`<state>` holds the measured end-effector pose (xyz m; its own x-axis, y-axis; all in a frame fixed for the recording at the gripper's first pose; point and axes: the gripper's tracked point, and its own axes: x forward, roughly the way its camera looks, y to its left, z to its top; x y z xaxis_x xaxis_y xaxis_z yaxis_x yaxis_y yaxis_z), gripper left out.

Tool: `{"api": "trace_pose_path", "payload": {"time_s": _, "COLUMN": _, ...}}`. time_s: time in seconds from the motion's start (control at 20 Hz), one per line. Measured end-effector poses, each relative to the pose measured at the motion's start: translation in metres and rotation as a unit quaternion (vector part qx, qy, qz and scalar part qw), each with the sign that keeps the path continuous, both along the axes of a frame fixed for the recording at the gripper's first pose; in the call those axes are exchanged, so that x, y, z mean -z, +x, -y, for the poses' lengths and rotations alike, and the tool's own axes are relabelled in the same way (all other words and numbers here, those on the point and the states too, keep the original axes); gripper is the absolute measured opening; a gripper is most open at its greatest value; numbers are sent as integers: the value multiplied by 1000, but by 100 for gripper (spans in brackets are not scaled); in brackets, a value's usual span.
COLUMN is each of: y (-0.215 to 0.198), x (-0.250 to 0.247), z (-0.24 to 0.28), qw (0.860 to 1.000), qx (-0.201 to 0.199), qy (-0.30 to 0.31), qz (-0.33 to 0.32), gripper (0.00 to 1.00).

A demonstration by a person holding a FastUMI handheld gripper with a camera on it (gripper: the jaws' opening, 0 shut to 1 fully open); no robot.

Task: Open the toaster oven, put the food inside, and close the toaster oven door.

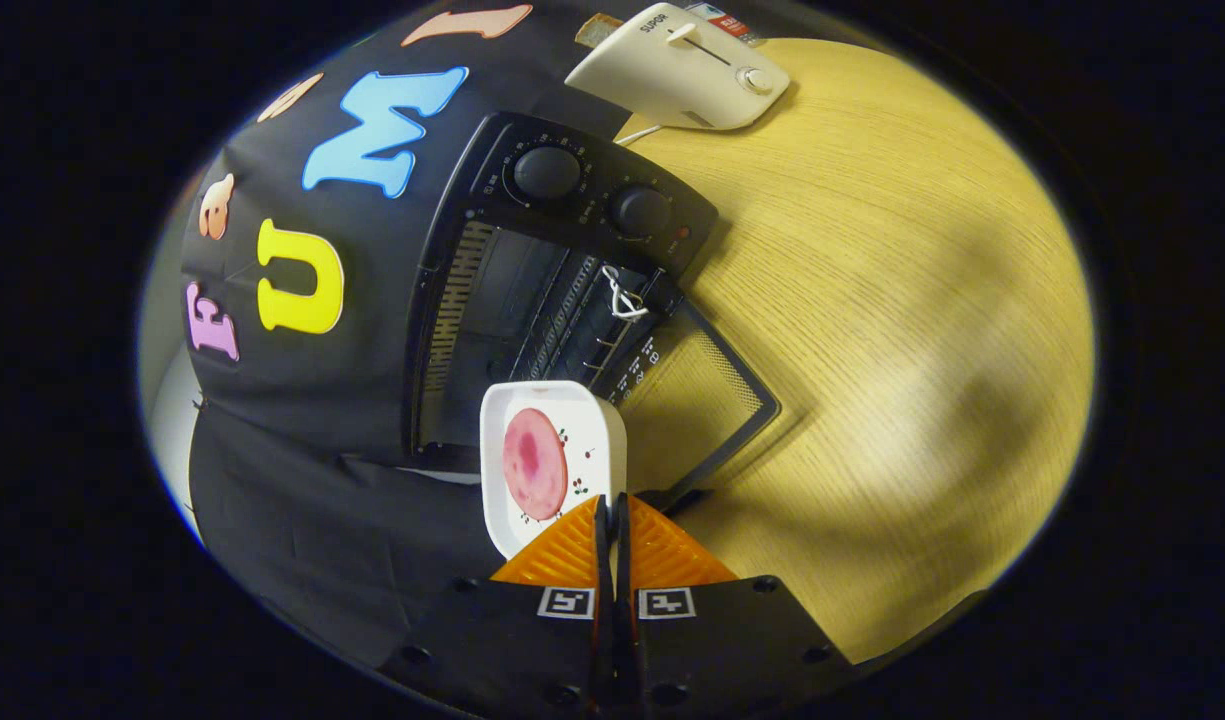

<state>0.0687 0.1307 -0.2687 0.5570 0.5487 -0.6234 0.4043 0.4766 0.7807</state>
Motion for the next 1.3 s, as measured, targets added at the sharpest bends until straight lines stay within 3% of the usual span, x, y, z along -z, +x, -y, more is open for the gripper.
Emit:
{"api": "trace_pose_path", "payload": {"time_s": 0.6, "y": 80, "x": 1, "z": -32, "qw": 984, "qx": 173, "qy": 15, "qz": 26, "gripper": 2}}
{"api": "trace_pose_path", "payload": {"time_s": 0.9, "y": 96, "x": 15, "z": -53, "qw": 974, "qx": 228, "qy": 14, "qz": 7, "gripper": 2}}
{"api": "trace_pose_path", "payload": {"time_s": 1.3, "y": 125, "x": 23, "z": -41, "qw": 955, "qx": 297, "qy": 16, "qz": -4, "gripper": 2}}
